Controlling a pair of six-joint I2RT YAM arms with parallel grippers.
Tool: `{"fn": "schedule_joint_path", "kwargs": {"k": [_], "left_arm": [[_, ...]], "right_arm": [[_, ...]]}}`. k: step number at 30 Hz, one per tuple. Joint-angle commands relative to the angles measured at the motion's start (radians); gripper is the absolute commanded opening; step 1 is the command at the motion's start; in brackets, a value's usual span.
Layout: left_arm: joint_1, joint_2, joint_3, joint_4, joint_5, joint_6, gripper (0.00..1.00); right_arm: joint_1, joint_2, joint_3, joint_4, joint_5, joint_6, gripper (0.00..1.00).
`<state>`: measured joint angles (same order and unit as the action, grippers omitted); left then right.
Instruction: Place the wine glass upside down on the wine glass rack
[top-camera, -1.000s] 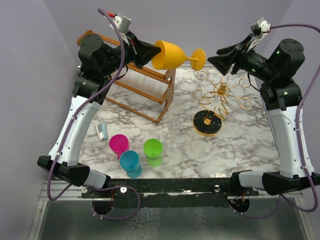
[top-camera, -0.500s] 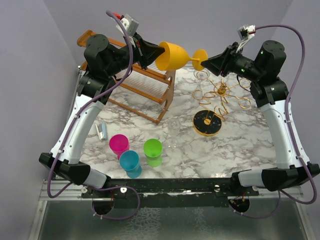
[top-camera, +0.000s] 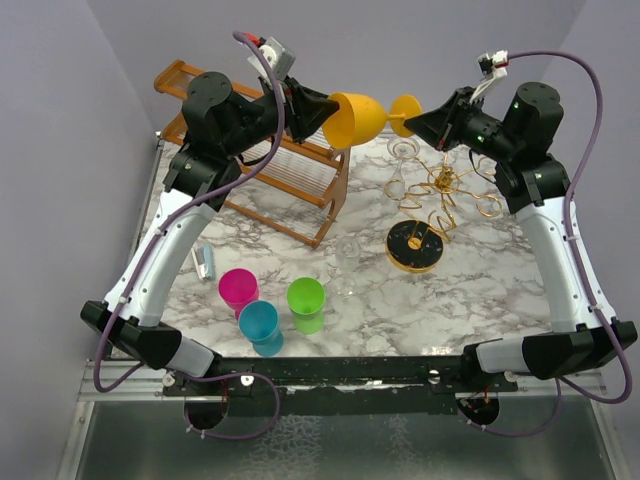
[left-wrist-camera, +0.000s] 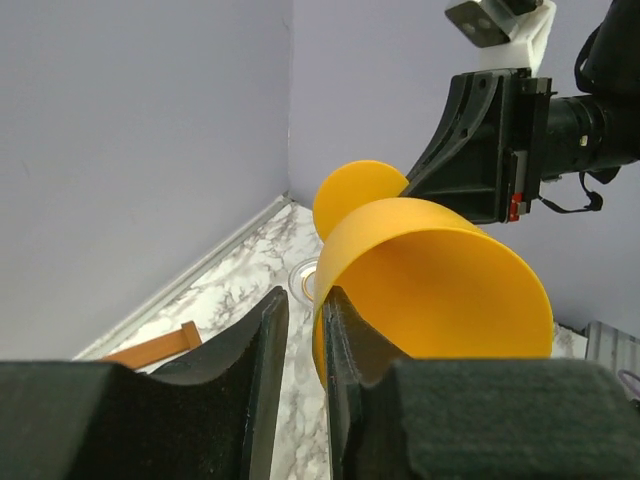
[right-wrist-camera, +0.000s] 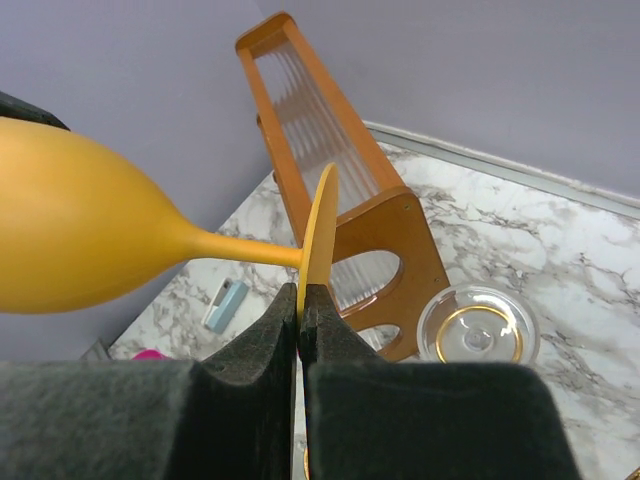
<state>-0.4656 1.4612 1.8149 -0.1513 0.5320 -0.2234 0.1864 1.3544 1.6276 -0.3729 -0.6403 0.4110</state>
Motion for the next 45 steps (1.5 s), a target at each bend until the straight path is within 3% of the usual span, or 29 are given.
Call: {"fn": "schedule_joint_path", "kwargs": {"k": [1,6,13,22,32,39,45], "left_arm": [[0.002,-0.037,-0.022,-0.045,-0.074,0.024,0.29],[0.003,-0.093,-0.042,-0.128,-0.13,0.089,0.55],[0.004,-0.179,-0.079,-0.279,-0.338,0.244,0.78],[0.003,-0.256,-0.17,-0.399,-0.436,0.422,0.86],[0.004,-0.276,-0.222,-0.428,-0.487,0.5,0.89],[0.004,-0.274,-0.229,-0.429,-0.488,0.51,0.89],[0.004,-0.275,-0.23,-0.428,-0.487,0.519,0.89]], "right_arm": [[-0.007,-0.034,-0.007,0.021,0.104,-0.043,0.01],[-0.066,-0.044,-0.015,0.018,0.137,-0.072,0.01],[-0.133,-0.065,0.019,0.026,0.273,-0.209,0.01],[-0.131,-0.04,0.198,-0.018,0.538,-0.63,0.01],[-0.131,-0.032,0.073,0.281,0.918,-1.203,0.09],[-0.132,-0.03,-0.097,0.489,0.919,-1.495,0.09],[-0.132,-0.019,-0.211,0.555,0.821,-1.703,0.01]]}}
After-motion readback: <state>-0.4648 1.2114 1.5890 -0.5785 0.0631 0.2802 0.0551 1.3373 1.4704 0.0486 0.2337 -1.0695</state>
